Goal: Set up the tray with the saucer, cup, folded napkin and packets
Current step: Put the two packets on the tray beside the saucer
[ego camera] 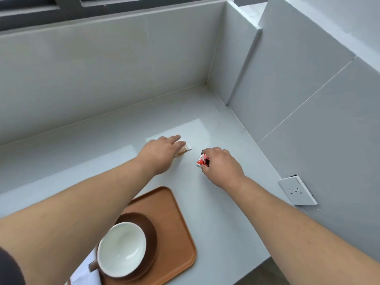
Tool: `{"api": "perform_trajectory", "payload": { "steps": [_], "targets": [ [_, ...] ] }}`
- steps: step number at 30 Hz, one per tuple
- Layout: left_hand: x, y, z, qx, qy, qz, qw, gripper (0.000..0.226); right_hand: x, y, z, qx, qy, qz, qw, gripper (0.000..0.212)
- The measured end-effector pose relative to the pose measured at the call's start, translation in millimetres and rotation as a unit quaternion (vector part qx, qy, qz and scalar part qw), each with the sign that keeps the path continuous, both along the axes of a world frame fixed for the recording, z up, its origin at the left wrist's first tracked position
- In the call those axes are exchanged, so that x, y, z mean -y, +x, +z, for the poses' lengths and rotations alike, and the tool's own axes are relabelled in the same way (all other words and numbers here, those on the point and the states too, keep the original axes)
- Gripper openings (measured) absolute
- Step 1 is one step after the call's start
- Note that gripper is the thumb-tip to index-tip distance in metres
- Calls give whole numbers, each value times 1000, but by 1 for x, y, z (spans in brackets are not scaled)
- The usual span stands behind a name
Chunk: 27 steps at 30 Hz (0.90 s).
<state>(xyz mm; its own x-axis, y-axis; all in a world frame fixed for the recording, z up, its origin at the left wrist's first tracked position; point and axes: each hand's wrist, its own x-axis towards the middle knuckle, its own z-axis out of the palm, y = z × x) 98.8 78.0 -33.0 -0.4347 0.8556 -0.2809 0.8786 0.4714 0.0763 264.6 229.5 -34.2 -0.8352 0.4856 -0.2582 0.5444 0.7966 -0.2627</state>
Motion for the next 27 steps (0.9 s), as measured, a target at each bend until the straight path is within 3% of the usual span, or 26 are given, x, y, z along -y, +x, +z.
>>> {"api": "perform_trajectory", "payload": {
  "steps": [5,9,15,18,21,27],
  "targets": [
    [-30,-20,-2,-39,-41,-101,993,68,-15,-8,-11,15,-6,8,1000,52],
    [-38,-26,-6,-42,-61,-131,989,55,-21,-12,-15,26,3,9,1000,57],
    [-51,-31,-12,-41,-76,-95,992,67,-29,-20,-17,54,-41,-33,997,59],
    [-52,-31,-10,-33,-78,-67,994,55,-32,-22,-16,68,-56,-43,995,57],
    [-45,-28,-10,-13,-71,-28,997,36,-32,-21,-16,54,-56,-41,996,41],
    [-12,-21,1,160,-21,134,978,24,-27,-20,-5,7,-168,-88,982,15]
  ]
}}
